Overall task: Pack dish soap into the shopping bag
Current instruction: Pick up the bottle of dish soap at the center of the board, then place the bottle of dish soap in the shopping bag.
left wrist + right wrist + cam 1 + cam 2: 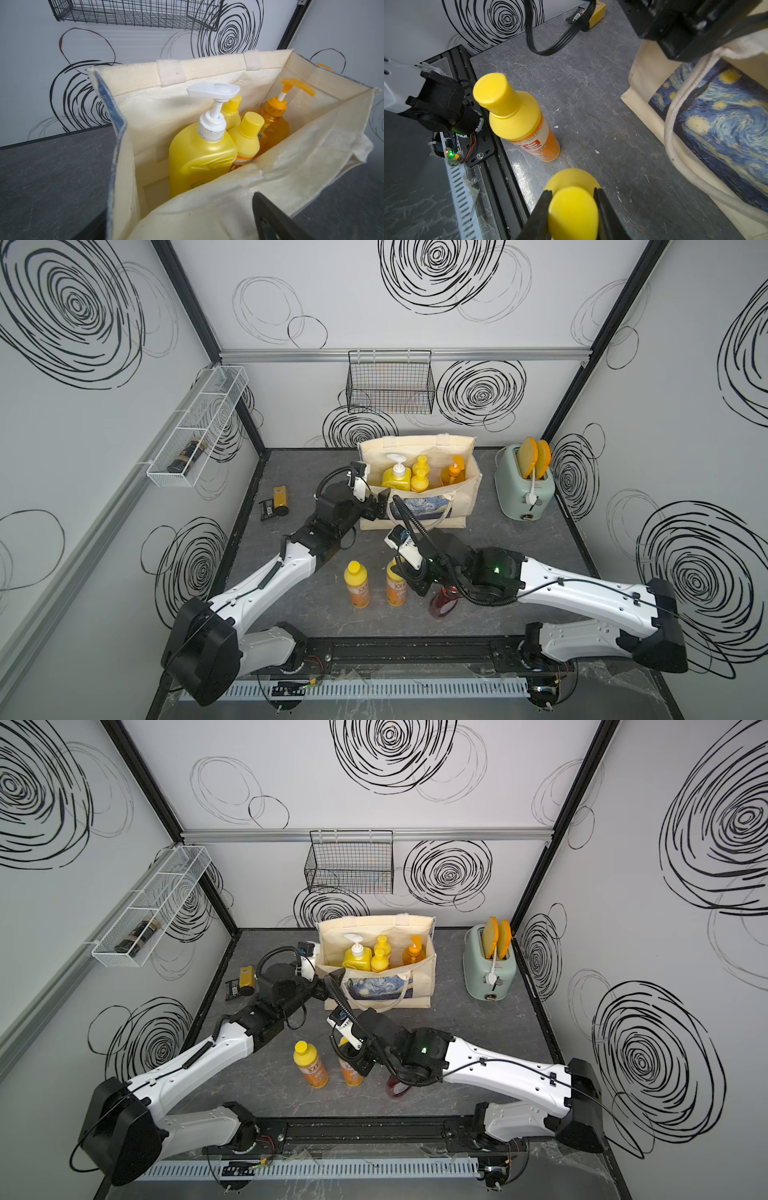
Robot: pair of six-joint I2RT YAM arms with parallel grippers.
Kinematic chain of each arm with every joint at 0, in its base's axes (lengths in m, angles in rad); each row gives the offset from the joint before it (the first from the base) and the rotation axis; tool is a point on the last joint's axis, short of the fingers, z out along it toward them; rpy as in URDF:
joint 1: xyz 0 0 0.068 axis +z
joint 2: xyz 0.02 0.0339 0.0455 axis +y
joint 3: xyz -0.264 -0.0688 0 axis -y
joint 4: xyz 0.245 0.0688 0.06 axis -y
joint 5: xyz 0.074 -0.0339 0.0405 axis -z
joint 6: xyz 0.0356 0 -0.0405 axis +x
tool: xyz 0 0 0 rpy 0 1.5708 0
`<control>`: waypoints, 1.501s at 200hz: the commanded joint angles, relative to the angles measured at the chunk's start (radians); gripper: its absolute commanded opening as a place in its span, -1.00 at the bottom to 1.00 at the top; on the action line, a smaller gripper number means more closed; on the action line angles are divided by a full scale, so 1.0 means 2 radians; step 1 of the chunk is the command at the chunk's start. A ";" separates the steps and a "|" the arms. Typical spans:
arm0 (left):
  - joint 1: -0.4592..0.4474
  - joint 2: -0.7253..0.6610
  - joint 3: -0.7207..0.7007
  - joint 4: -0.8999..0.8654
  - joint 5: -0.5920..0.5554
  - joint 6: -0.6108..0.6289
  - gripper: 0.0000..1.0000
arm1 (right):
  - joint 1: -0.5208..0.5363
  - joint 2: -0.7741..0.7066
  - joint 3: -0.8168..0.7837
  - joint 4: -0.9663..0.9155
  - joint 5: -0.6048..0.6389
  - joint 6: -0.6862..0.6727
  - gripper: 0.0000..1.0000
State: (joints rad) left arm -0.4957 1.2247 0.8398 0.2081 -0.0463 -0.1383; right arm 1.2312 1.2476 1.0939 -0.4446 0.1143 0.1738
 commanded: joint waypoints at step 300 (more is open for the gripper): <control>-0.036 0.042 0.049 -0.066 -0.009 0.060 0.88 | -0.294 0.067 0.440 -0.109 0.038 -0.084 -0.68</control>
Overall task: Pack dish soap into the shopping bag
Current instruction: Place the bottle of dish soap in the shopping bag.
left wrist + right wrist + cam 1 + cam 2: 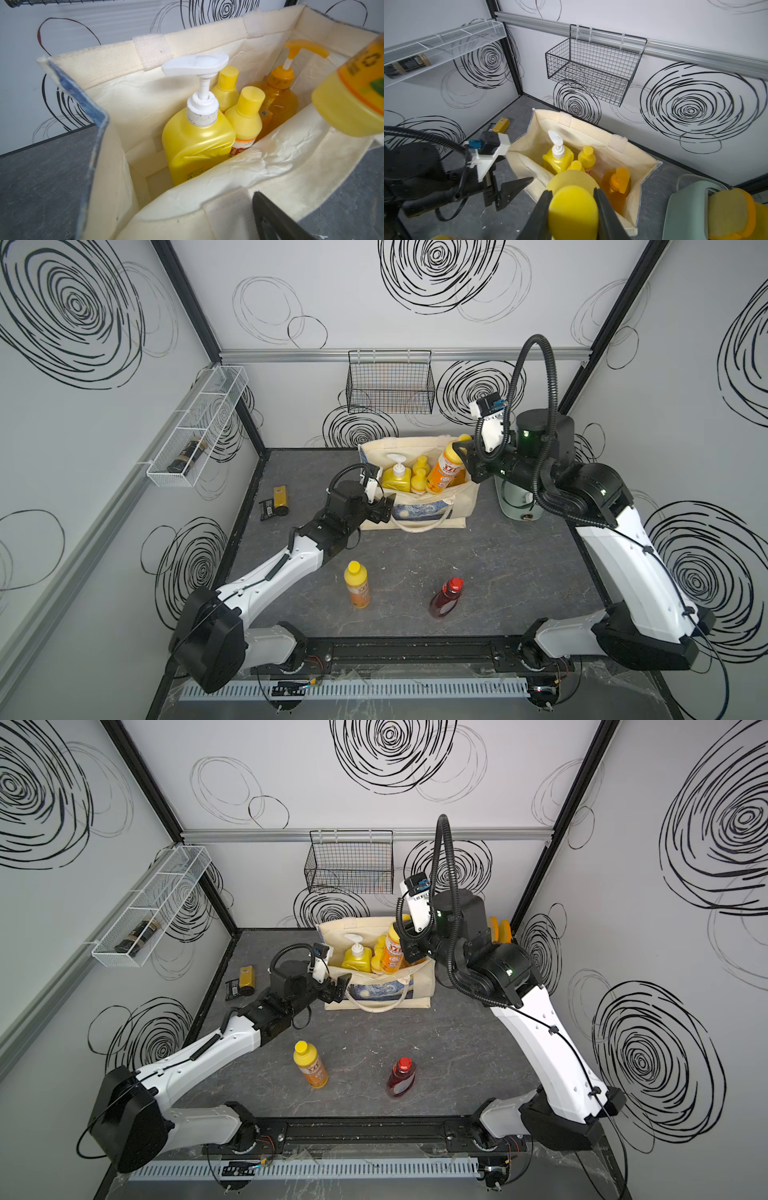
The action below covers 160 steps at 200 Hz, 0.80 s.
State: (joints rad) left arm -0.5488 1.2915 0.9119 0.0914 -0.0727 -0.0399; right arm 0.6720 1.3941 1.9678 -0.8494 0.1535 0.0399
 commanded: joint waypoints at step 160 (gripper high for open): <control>-0.013 -0.011 0.009 -0.001 -0.007 0.008 0.89 | -0.060 0.063 -0.090 0.235 0.035 -0.051 -0.68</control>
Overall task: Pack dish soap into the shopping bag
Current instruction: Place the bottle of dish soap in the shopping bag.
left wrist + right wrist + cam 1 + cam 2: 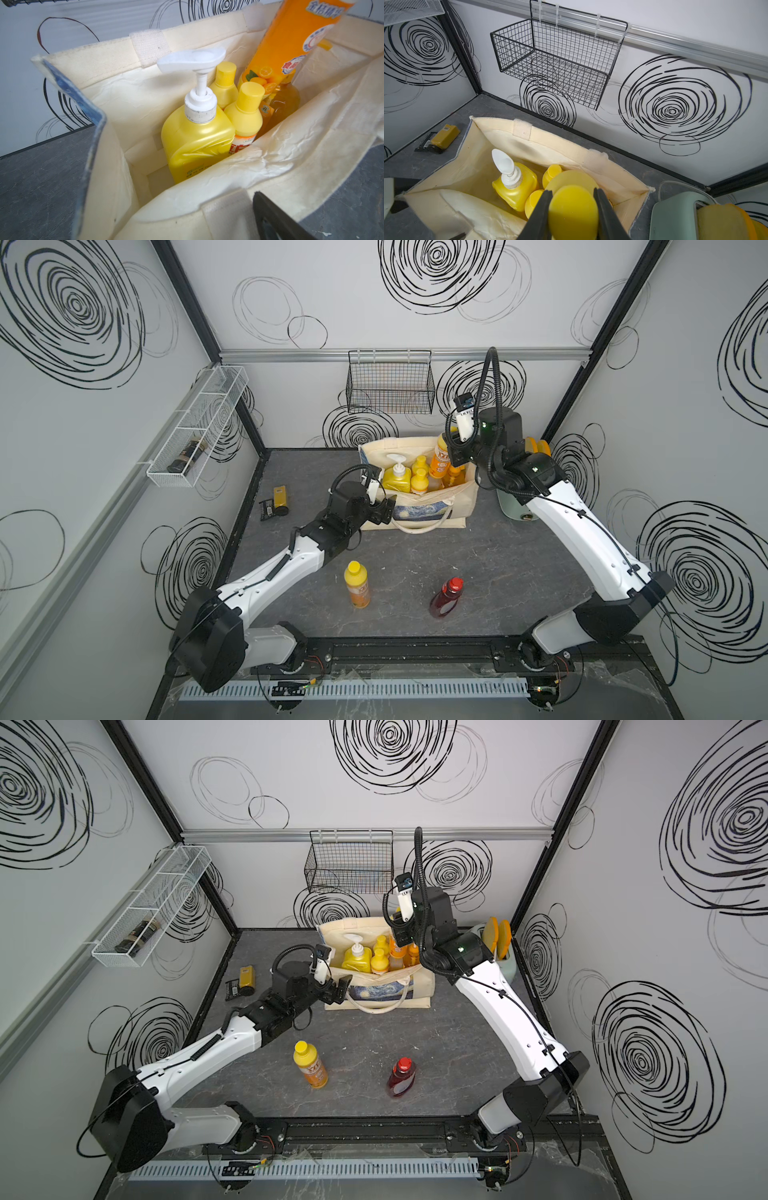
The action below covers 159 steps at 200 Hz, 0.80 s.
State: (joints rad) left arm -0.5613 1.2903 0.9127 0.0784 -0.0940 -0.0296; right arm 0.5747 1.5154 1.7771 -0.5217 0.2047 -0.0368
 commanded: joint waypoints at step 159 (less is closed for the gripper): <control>-0.012 -0.018 0.007 0.009 -0.002 0.004 0.89 | -0.039 0.089 0.019 0.042 -0.014 -0.005 -0.70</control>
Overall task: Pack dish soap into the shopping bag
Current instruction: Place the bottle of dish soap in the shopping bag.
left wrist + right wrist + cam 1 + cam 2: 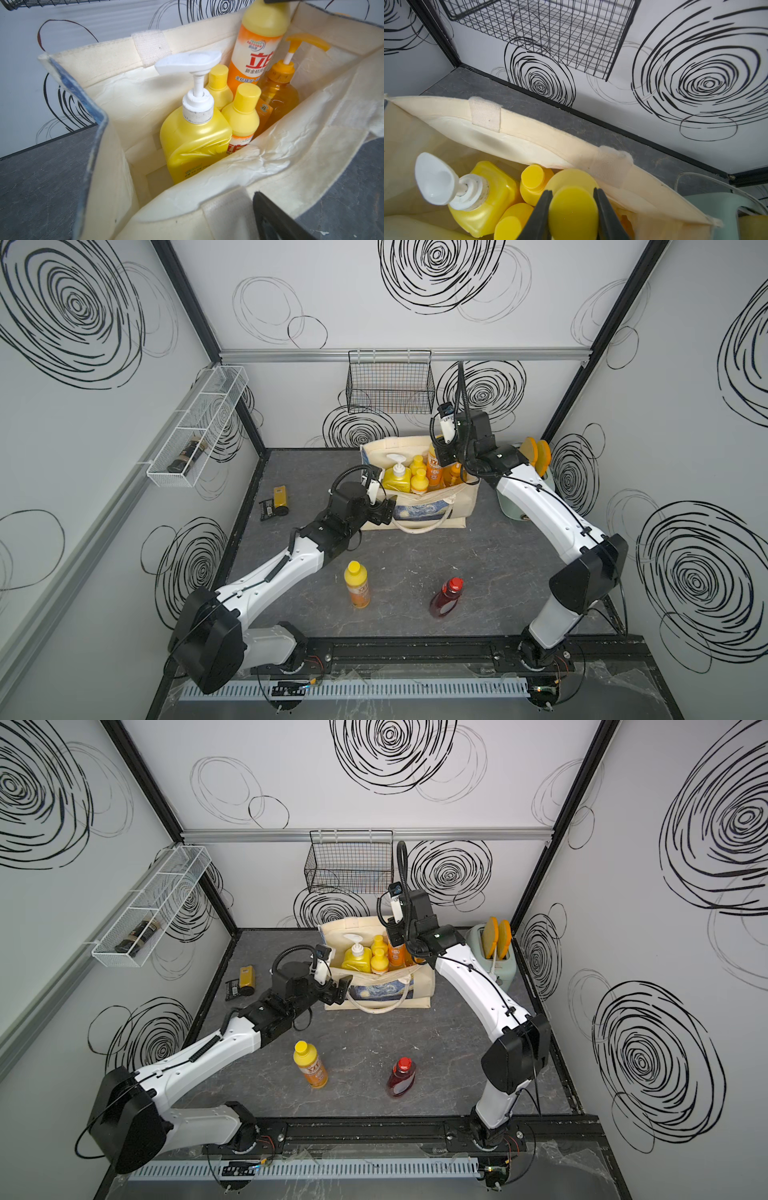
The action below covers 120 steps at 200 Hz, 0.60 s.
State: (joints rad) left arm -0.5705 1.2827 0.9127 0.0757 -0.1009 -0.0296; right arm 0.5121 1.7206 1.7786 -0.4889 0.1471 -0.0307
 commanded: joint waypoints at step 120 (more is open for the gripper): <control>-0.012 -0.016 0.009 0.008 -0.003 0.007 0.89 | -0.017 0.022 -0.038 0.056 -0.012 0.005 -0.61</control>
State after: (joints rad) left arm -0.5766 1.2739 0.9127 0.0685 -0.1066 -0.0296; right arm 0.4881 1.7580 1.7115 -0.4423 0.1097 -0.0147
